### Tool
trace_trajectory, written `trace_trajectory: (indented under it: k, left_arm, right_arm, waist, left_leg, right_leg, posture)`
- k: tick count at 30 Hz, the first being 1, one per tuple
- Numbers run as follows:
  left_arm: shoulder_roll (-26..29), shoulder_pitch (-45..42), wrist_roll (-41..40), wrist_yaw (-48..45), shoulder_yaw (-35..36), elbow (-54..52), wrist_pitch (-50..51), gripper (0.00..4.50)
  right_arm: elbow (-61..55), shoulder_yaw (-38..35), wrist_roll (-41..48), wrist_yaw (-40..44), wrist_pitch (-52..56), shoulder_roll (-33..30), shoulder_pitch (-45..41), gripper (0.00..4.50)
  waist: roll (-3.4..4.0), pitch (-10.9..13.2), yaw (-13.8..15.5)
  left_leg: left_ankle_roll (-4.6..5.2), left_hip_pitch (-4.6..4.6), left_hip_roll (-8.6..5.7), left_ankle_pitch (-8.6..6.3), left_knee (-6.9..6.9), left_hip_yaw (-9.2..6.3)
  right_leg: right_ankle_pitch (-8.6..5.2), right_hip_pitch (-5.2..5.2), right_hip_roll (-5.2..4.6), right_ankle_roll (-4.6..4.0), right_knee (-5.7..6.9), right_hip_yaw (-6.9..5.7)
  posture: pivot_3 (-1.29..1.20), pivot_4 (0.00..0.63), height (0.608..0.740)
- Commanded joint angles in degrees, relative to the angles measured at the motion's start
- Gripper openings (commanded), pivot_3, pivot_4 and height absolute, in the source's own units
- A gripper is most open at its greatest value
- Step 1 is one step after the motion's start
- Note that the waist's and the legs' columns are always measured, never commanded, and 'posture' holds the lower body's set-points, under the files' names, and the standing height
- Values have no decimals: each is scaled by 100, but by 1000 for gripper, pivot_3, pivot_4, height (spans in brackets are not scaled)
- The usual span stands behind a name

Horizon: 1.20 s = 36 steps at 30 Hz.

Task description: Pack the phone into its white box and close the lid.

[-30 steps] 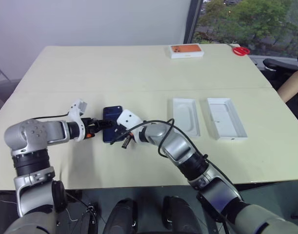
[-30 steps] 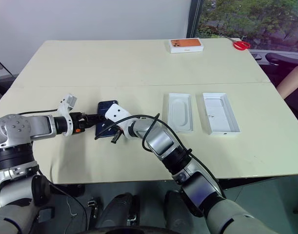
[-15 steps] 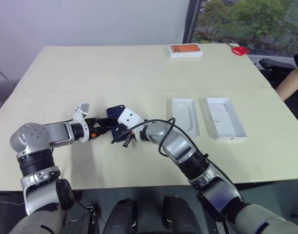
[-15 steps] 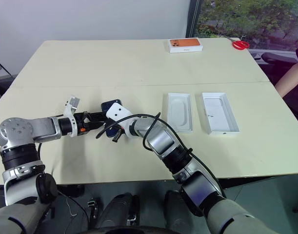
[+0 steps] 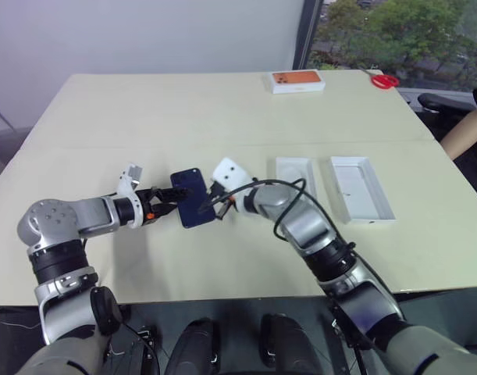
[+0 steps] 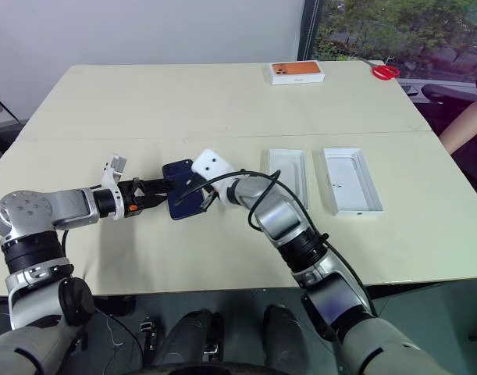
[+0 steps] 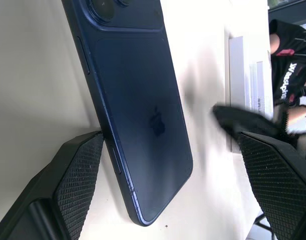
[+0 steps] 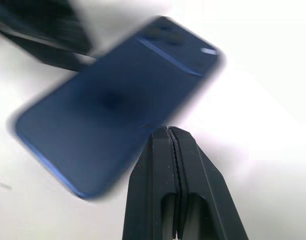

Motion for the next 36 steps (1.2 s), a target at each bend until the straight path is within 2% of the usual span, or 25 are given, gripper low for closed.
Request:
trace_trajectory:
  k: [1, 14, 20, 28, 36]
  left_arm:
    - [-32, 78, -54, 75, -29, -73, 48, 4500]
    - [-59, 62, -124, 116, -44, -97, 48, 4500]
    - [-131, 54, -415, 51, -116, -259, 48, 4500]
    - [-205, 47, -686, 107, -72, -322, 48, 4500]
    - [-34, -58, -413, 175, 183, -115, 44, 4500]
  right_arm:
    - [-93, 47, -114, 14, -104, -64, -55, 24]
    - [578, 424, -181, 127, -517, 511, -8, 24]
    - [749, 460, -228, 163, -633, 726, -55, 24]
    - [797, 411, -326, 209, -661, 744, 16, 24]
    - [686, 377, -360, 246, -603, 662, 103, 24]
  waist:
    - [0, 0, -4]
    - [0, 0, -9]
    - [0, 0, -29]
    - [-1, 0, -42]
    - [-1, 1, -45]
  left_leg:
    - [0, 0, 0, 0, 0, 0]
    - [-1, 0, 0, 0, -2, 0]
    - [-3, 1, 1, 2, -5, -2]
    - [-5, -2, 1, 2, -9, -2]
    - [-9, -3, 2, 5, -14, -2]
  right_leg:
    - [0, 0, 0, 0, 0, 1]
    - [0, 0, -1, 0, -1, 2]
    - [0, -2, 1, 0, 0, 2]
    - [0, -8, 0, 0, 0, 3]
    - [0, -13, 2, 0, 0, 4]
  posture:
    - [0, 150, 740]
    - [0, 150, 740]
    - [0, 150, 740]
    - [0, 150, 740]
    - [0, 150, 740]
